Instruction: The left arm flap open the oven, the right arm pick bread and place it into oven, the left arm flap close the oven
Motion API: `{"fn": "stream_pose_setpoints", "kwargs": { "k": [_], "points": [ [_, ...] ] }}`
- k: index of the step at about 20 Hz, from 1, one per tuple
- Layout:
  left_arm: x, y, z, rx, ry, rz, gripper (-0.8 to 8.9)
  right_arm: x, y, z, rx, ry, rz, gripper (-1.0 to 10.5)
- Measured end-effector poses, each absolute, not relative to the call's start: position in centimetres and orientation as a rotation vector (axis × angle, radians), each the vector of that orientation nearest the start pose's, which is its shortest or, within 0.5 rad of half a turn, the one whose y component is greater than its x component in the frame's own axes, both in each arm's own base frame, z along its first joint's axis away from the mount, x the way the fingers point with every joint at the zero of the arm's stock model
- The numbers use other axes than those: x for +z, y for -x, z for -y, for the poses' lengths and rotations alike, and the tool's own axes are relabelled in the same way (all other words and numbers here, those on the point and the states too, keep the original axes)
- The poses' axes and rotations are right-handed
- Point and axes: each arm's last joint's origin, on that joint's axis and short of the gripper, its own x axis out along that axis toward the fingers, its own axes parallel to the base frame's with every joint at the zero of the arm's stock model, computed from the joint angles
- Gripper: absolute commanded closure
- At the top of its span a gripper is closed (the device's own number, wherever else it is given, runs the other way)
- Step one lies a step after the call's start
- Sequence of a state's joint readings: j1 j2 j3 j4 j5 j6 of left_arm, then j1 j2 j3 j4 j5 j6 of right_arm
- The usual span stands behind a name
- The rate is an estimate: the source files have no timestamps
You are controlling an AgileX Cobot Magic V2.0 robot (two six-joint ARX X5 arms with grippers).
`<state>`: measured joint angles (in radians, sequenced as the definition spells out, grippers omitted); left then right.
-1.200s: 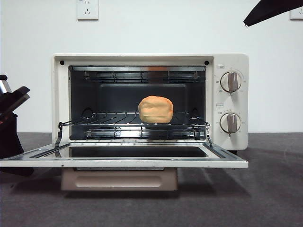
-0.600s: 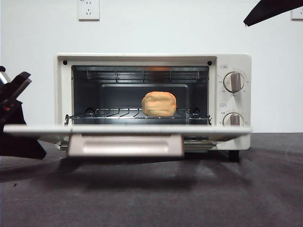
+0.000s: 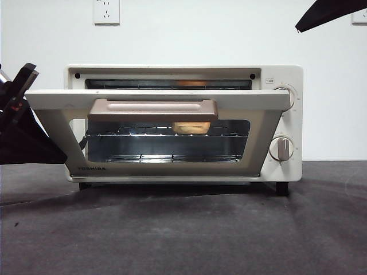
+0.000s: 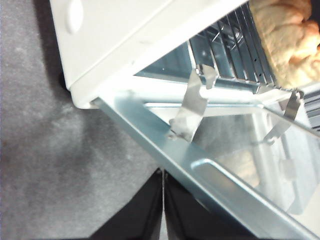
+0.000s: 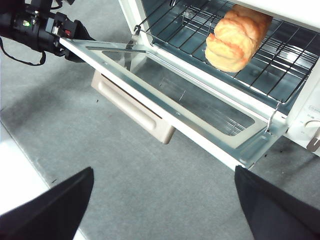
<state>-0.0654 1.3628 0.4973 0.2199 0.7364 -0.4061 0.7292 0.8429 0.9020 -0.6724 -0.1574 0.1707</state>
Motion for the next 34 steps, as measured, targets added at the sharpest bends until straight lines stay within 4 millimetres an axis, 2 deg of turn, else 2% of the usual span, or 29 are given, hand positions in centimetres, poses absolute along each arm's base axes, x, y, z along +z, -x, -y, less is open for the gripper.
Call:
{"fn": "stream_pose_setpoints", "kwargs": {
  "k": [9, 16, 22, 29, 32, 34],
  "points": [
    [18.3, -25.1, 2.9, -0.688, 0.556, -0.543, 7.99, 32.0, -11.9, -11.3, 0.801, 0.022, -0.678, 5.0],
    [18.7, -24.7, 3.2, -0.698, 0.595, -0.564, 7.98, 32.0, -11.9, -11.3, 0.799, 0.022, -0.677, 5.0],
    [23.0, -22.0, 3.9, -0.708, 0.538, -0.505, 7.98, 32.2, -12.1, -11.4, 0.802, 0.015, -0.652, 5.0],
    [30.4, -17.2, 4.9, -0.631, 0.286, -0.475, 7.98, 32.3, -12.2, -11.4, 0.776, 0.018, -0.631, 5.0],
    [32.2, -15.4, 5.0, -0.612, 0.208, -0.476, 7.98, 32.3, -12.2, -11.3, 0.758, 0.022, -0.627, 5.0],
    [32.8, -14.8, 4.9, -0.597, 0.179, -0.491, 7.98, 32.3, -12.2, -11.3, 0.758, 0.022, -0.627, 5.0]
  ]
}}
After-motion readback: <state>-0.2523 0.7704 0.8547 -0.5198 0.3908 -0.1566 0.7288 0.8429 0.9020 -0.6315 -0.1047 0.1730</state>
